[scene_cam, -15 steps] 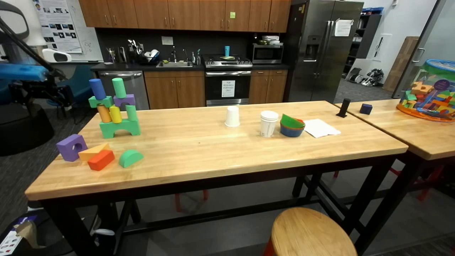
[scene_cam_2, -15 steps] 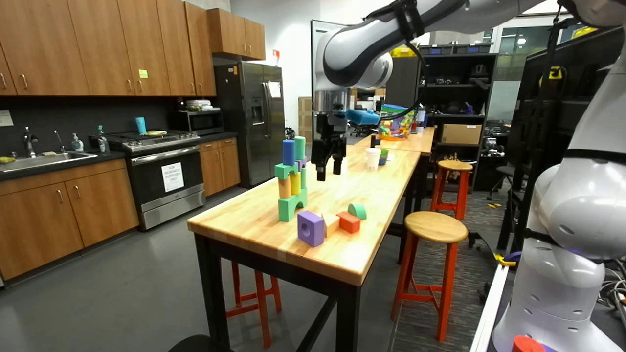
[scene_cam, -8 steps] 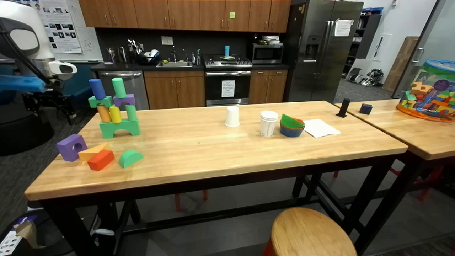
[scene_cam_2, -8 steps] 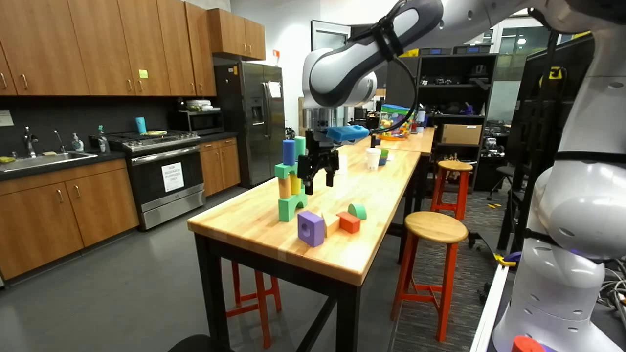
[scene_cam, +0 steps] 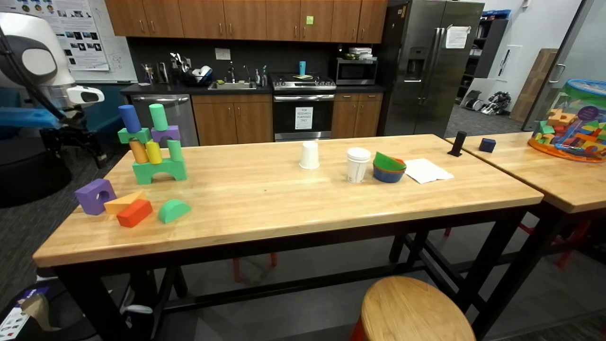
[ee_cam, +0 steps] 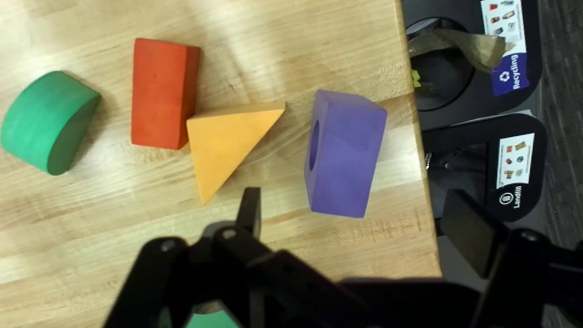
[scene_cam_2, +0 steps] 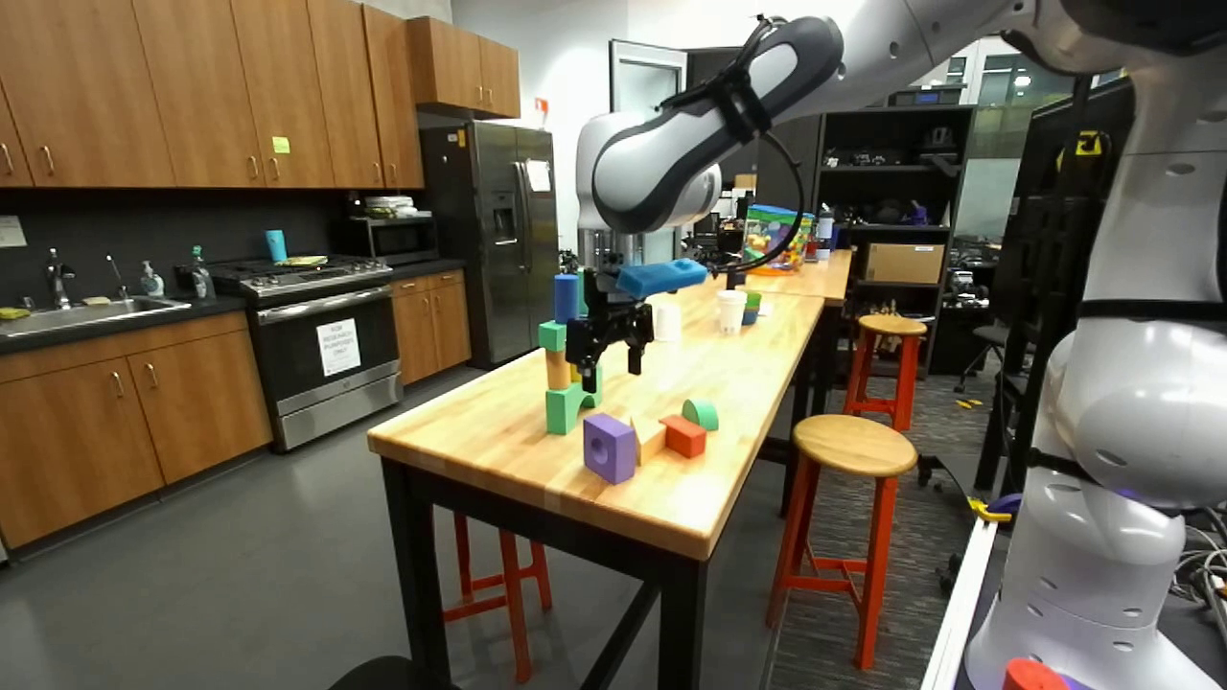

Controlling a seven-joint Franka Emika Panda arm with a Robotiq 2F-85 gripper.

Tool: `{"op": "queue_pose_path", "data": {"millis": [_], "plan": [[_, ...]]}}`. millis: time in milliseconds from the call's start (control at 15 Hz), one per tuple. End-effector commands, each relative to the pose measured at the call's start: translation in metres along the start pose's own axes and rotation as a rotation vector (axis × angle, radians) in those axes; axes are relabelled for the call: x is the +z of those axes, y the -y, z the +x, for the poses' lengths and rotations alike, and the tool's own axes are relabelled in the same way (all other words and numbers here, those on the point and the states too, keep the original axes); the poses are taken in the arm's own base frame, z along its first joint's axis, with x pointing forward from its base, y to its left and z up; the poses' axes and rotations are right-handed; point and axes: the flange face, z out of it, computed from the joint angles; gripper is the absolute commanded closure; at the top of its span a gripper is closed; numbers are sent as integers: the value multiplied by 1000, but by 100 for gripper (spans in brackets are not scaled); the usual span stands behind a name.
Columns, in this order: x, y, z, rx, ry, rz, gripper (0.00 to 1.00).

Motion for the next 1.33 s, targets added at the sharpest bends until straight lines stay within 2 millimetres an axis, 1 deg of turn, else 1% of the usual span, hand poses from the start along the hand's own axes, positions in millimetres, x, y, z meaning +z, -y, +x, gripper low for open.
{"op": "queue_pose_path", "data": {"millis": [0,733,1267], "plan": [[6,2,8,42,-9,-21,0],[35,6,11,125,27,-2,0],[52,13,14,71,34,8,0]]}}
